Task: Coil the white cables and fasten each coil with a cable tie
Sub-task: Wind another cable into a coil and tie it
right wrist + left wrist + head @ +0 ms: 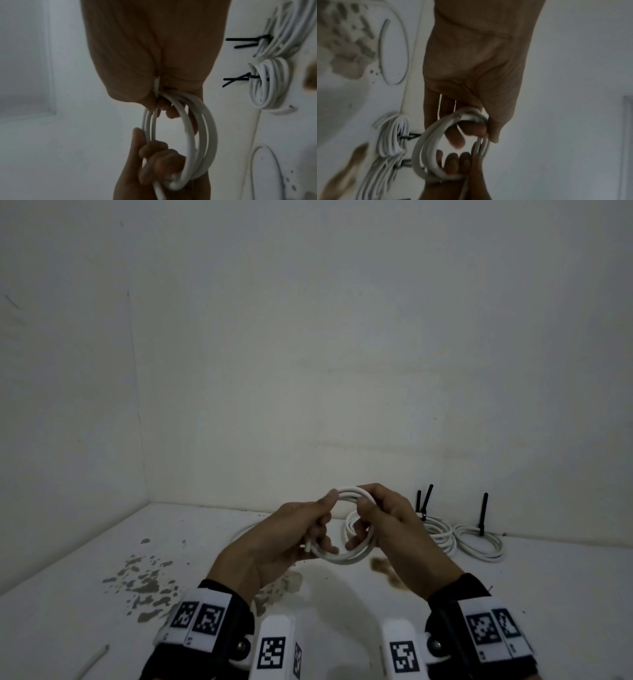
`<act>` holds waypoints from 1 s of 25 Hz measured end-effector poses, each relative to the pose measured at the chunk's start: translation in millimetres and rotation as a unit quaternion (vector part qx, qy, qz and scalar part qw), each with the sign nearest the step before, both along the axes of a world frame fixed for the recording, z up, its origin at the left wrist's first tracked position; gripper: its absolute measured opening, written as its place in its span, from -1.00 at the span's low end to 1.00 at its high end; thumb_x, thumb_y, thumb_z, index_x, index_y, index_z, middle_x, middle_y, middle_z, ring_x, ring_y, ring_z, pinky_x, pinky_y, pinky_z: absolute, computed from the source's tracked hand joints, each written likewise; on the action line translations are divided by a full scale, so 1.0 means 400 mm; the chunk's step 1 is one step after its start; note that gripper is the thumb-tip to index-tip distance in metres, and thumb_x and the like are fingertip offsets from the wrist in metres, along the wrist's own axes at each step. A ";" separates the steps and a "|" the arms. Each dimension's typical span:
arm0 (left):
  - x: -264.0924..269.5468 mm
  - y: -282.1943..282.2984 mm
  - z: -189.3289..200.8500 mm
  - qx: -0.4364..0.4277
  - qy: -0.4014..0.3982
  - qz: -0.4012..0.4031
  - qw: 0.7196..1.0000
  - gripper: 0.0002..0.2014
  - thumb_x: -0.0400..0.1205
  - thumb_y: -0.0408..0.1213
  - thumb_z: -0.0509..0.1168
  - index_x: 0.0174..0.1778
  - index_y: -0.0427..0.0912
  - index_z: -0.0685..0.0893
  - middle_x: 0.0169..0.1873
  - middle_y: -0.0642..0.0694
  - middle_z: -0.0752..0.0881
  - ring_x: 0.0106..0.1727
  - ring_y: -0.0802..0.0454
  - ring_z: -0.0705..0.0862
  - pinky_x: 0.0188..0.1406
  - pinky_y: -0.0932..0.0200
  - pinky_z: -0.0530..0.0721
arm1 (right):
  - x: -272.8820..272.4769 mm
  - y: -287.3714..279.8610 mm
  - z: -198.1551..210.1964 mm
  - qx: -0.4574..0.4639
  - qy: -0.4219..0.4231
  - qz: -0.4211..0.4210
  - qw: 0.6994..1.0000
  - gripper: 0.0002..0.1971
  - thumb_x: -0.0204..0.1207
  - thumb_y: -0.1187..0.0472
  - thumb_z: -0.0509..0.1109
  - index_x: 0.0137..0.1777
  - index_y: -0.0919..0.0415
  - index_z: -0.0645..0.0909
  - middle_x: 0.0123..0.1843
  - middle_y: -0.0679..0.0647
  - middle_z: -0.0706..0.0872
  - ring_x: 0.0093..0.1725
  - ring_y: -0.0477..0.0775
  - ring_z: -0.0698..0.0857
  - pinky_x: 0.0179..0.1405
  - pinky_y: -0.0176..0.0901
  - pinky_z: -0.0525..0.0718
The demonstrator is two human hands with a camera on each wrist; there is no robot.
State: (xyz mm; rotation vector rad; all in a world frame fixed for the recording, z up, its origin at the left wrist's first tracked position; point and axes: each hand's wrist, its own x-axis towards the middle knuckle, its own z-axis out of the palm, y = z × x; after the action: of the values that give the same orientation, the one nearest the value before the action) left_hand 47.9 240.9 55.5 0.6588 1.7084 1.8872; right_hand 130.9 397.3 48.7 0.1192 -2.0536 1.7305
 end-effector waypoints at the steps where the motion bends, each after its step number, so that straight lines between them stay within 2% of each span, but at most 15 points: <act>1: 0.006 0.006 0.002 0.041 -0.032 0.005 0.999 -0.60 0.55 0.08 0.40 -0.46 -0.09 0.50 -0.58 0.02 0.27 -0.59 0.09 0.30 -0.28 0.05 0.72 | 0.000 0.004 0.000 -0.035 0.000 0.027 0.999 -0.81 0.75 0.28 0.22 0.19 0.25 0.66 -0.33 0.25 0.60 -0.34 0.17 0.67 -0.07 0.22 0.68; 2: 0.006 0.010 0.004 0.082 -0.065 0.016 0.994 -0.58 0.56 0.06 0.40 -0.50 -0.07 0.44 -0.59 0.05 0.17 -0.61 0.12 0.18 -0.52 0.21 0.53 | 0.001 0.004 0.003 -0.070 -0.001 0.058 0.996 -0.83 0.72 0.30 0.27 0.20 0.30 0.64 -0.33 0.28 0.62 -0.33 0.18 0.68 -0.02 0.28 0.64; 3: 0.000 0.011 0.007 0.116 -0.092 0.031 0.988 -0.57 0.56 0.04 0.40 -0.51 -0.08 0.43 -0.60 0.06 0.12 -0.63 0.14 0.11 -0.62 0.29 0.29 | 0.002 0.003 0.003 -0.096 0.000 0.088 0.992 -0.83 0.68 0.31 0.31 0.20 0.33 0.63 -0.33 0.30 0.64 -0.32 0.19 0.69 0.00 0.28 0.61; 4: -0.007 0.010 0.009 0.142 -0.107 0.044 0.983 -0.58 0.55 0.04 0.40 -0.50 -0.10 0.44 -0.61 0.07 0.11 -0.64 0.16 0.08 -0.64 0.30 0.13 | 0.003 0.001 0.005 -0.111 0.001 0.114 0.987 -0.81 0.63 0.33 0.34 0.20 0.35 0.61 -0.31 0.30 0.66 -0.29 0.19 0.70 -0.02 0.23 0.62; 5: -0.012 0.009 0.010 0.160 -0.112 0.050 0.980 -0.60 0.53 0.03 0.40 -0.47 -0.13 0.46 -0.62 0.08 0.11 -0.66 0.18 0.07 -0.66 0.31 0.07 | 0.004 0.000 0.006 -0.120 0.003 0.135 0.984 -0.78 0.60 0.37 0.35 0.22 0.36 0.60 -0.29 0.30 0.68 -0.28 0.17 0.71 -0.06 0.14 0.68; 7: -0.015 0.004 0.012 0.190 -0.120 0.046 0.973 -0.63 0.51 0.02 0.38 -0.41 -0.18 0.50 -0.64 0.09 0.11 -0.69 0.21 0.08 -0.71 0.34 0.06 | 0.005 -0.003 0.008 -0.138 0.005 0.167 0.976 -0.73 0.57 0.45 0.35 0.26 0.37 0.57 -0.26 0.31 0.68 -0.25 0.15 0.72 -0.14 -0.03 0.74; 9: -0.014 0.006 0.011 0.218 -0.134 0.033 0.966 -0.63 0.57 0.03 0.32 -0.36 -0.20 0.51 -0.65 0.10 0.13 -0.71 0.23 0.10 -0.77 0.37 0.08 | 0.001 -0.011 0.008 -0.178 0.009 0.185 0.966 -0.68 0.55 0.48 0.34 0.31 0.39 0.56 -0.25 0.29 0.65 -0.25 0.13 0.70 -0.13 -0.03 0.75; 11: -0.015 0.014 0.008 0.243 -0.152 0.024 0.958 -0.63 0.65 0.02 0.27 -0.32 -0.20 0.52 -0.66 0.11 0.15 -0.72 0.22 0.12 -0.79 0.39 0.11 | -0.012 -0.026 0.004 -0.260 0.014 0.187 0.947 -0.69 0.54 0.47 0.29 0.29 0.37 0.56 -0.32 0.19 0.53 -0.36 0.09 0.59 -0.19 0.00 0.73; 13: -0.011 0.019 0.006 0.252 -0.166 0.020 0.953 -0.64 0.66 -0.01 0.27 -0.30 -0.21 0.54 -0.66 0.11 0.18 -0.71 0.21 0.16 -0.79 0.39 0.16 | -0.021 -0.038 0.001 -0.308 0.013 0.178 0.935 -0.73 0.56 0.48 0.19 0.20 0.27 0.54 -0.39 0.11 0.34 -0.46 0.04 0.37 -0.38 -0.06 0.60; 14: -0.009 0.020 0.006 0.246 -0.167 0.020 0.955 -0.65 0.66 -0.02 0.29 -0.30 -0.22 0.55 -0.67 0.11 0.18 -0.71 0.21 0.18 -0.78 0.38 0.18 | -0.023 -0.043 0.001 -0.306 0.005 0.165 0.938 -0.74 0.59 0.48 0.13 0.15 0.22 0.52 -0.39 0.09 0.26 -0.47 0.02 0.27 -0.45 -0.10 0.50; 17: -0.009 0.014 0.005 0.230 -0.167 0.033 0.958 -0.65 0.67 -0.02 0.30 -0.30 -0.23 0.56 -0.68 0.11 0.20 -0.70 0.22 0.20 -0.75 0.37 0.20 | -0.020 -0.053 0.000 -0.250 -0.029 0.133 0.959 -0.76 0.63 0.46 0.09 0.01 0.13 0.49 -0.37 0.09 0.20 -0.43 0.03 0.14 -0.53 -0.16 0.31; 21: -0.012 0.016 0.006 0.215 -0.170 0.043 0.961 -0.63 0.68 -0.02 0.28 -0.33 -0.21 0.53 -0.68 0.11 0.18 -0.72 0.21 0.15 -0.75 0.36 0.12 | -0.009 -0.053 0.000 -0.220 -0.048 0.138 0.965 -0.75 0.64 0.48 0.09 0.02 0.11 0.45 -0.39 0.09 0.26 -0.44 0.04 0.20 -0.47 -0.13 0.32; 25: -0.004 0.018 0.006 0.146 -0.098 0.079 0.981 -0.58 0.62 0.09 0.35 -0.38 -0.14 0.48 -0.58 0.07 0.13 -0.63 0.17 0.10 -0.72 0.32 0.12 | -0.010 -0.033 -0.003 -0.237 -0.050 0.139 0.960 -0.76 0.60 0.52 0.14 0.07 0.22 0.53 -0.33 0.19 0.38 -0.44 0.11 0.41 -0.35 0.02 0.59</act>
State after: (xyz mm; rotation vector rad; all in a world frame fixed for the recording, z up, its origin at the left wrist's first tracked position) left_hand 46.3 248.3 57.8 0.4332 1.4100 2.2586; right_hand 126.9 384.1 47.5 0.1789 -1.6862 2.3997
